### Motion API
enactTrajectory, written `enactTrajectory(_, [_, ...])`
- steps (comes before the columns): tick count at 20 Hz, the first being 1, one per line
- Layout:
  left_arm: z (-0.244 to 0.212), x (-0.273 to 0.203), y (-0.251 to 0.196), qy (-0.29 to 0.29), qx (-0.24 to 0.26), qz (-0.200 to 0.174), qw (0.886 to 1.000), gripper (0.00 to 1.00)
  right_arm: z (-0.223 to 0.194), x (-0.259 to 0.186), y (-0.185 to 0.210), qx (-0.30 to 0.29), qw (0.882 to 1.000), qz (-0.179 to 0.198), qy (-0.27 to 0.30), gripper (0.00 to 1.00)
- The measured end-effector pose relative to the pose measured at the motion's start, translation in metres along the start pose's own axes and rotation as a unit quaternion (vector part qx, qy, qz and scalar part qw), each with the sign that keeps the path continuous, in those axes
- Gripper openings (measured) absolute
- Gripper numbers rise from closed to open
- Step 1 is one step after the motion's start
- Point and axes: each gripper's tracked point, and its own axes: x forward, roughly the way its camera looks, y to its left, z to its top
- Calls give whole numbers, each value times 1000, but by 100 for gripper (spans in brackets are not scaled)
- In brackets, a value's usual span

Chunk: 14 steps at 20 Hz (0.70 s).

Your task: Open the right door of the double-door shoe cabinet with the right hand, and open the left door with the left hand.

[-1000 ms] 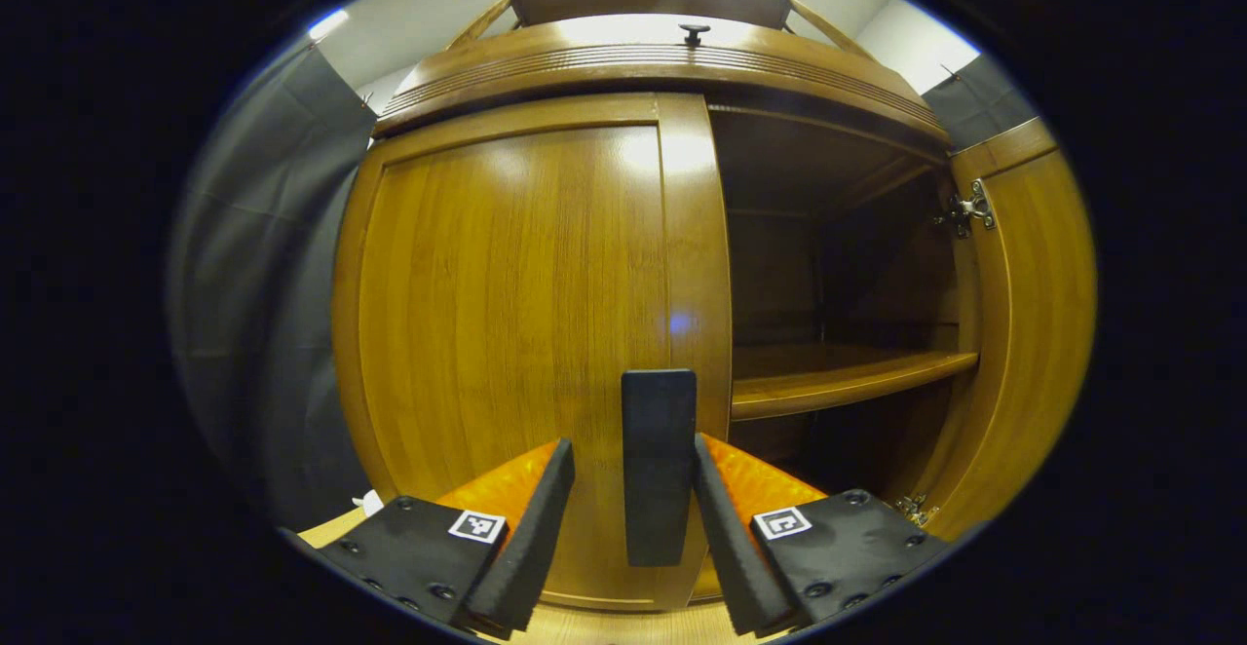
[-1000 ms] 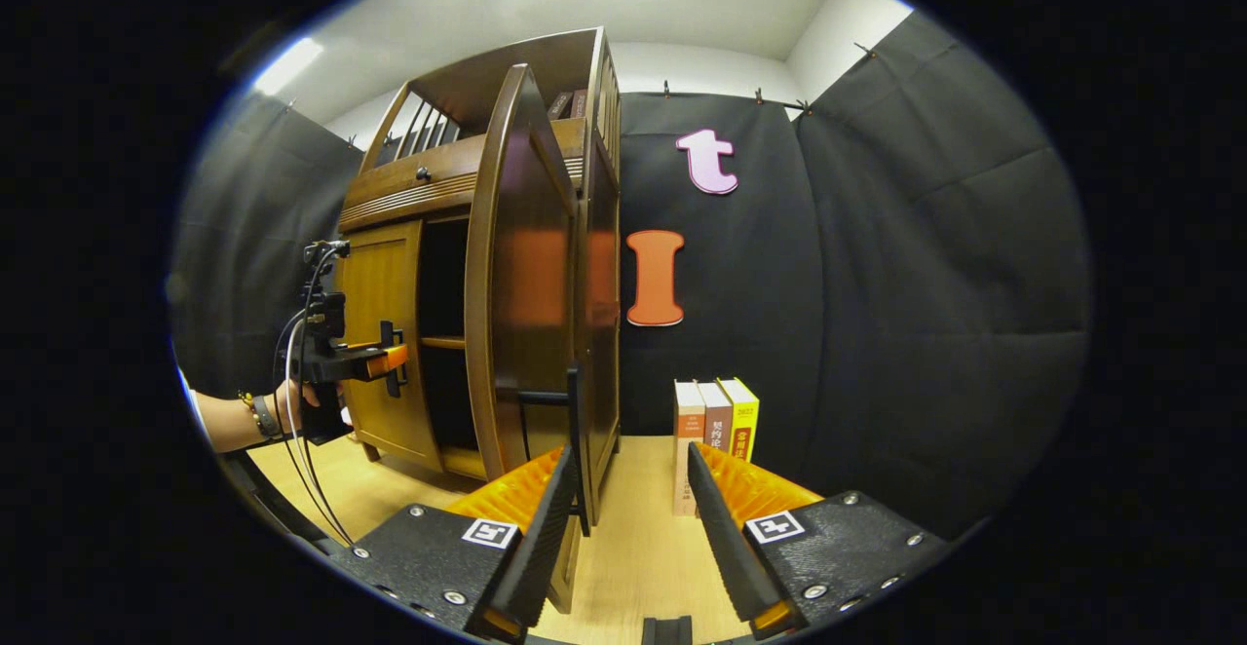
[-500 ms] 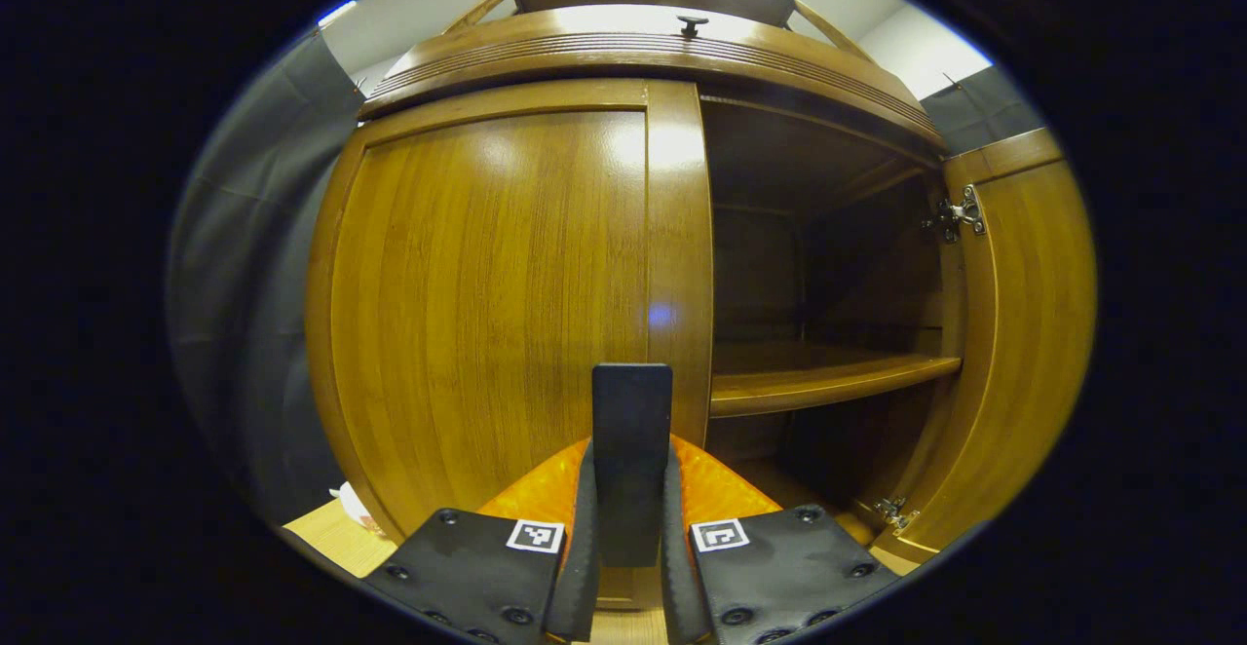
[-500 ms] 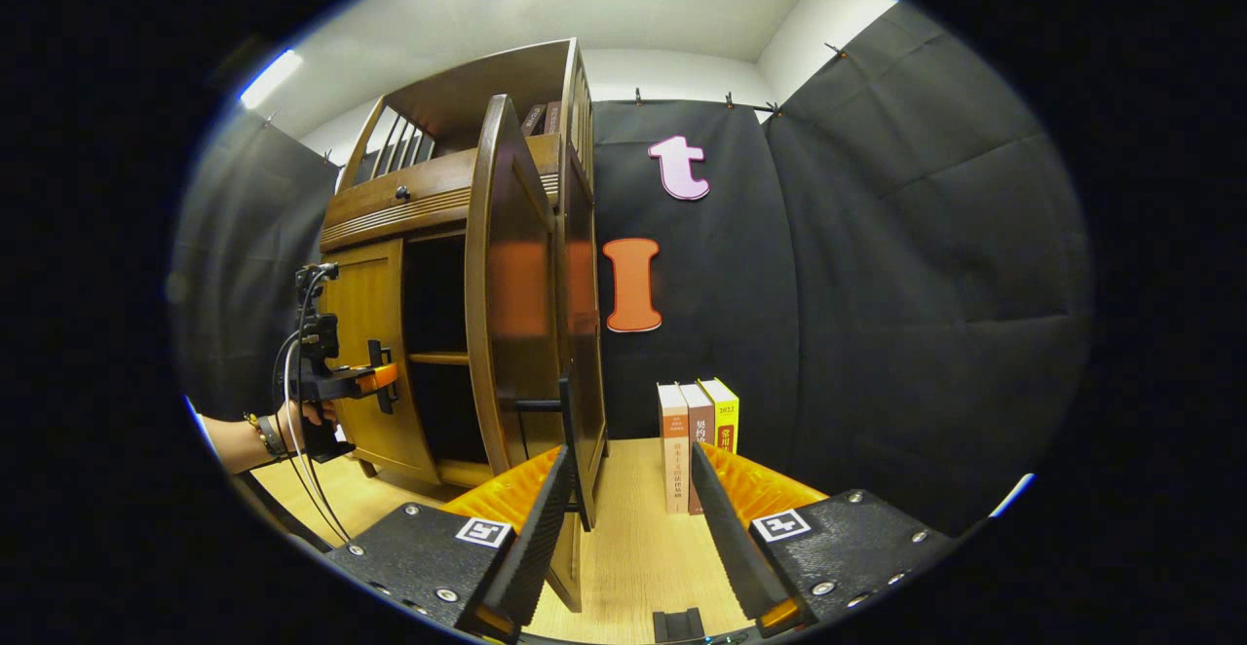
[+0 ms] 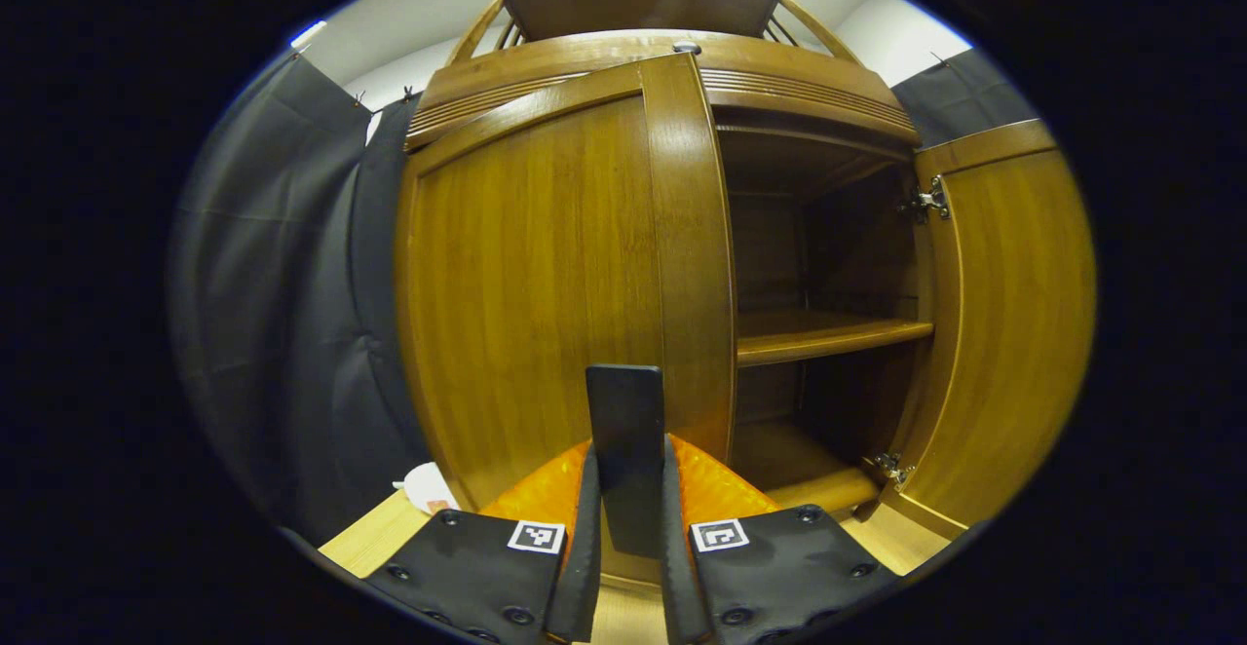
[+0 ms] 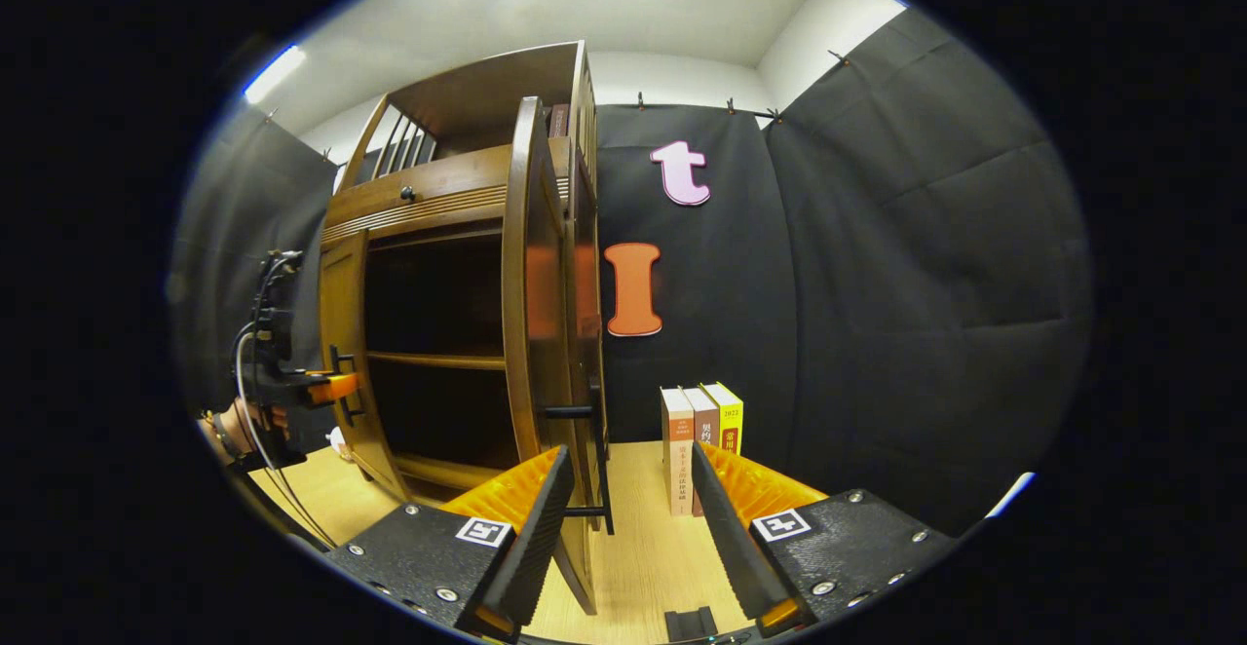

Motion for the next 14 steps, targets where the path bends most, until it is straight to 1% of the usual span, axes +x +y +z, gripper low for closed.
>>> enactTrajectory(3, [-1,-31,20,0,0,2,1000,30,-6,-2,2,-1,1000,-7,8,75])
enactTrajectory(4, [-1,-42,29,-4,-7,6,1000,33,-6,-2,4,-1,1000,-9,10,75])
enactTrajectory(5, [-1,-52,40,-8,-15,10,1000,29,-8,-2,6,-1,1000,-9,11,75])
enactTrajectory(6, [-1,-63,50,-11,-16,15,1000,33,-10,-2,7,-1,1000,-12,13,75])
enactTrajectory(7, [-2,-69,59,-13,-15,18,1000,30,-12,-1,7,-1,1000,-17,18,75])
enactTrajectory(8, [-3,-76,66,-16,-11,17,1000,35,-13,-2,7,0,1000,-20,22,75])
enactTrajectory(9, [-4,-83,71,-19,-7,16,1000,29,-13,-2,7,2,999,-23,23,75])
enactTrajectory(12, [-5,-95,93,-29,6,28,999,32,-8,-6,9,4,999,-29,20,75])
enactTrajectory(13, [-5,-98,100,-31,8,34,999,35,-7,-7,9,3,999,-33,20,75])
enactTrajectory(14, [-4,-100,102,-33,7,40,999,35,-7,-9,9,1,999,-36,22,75])
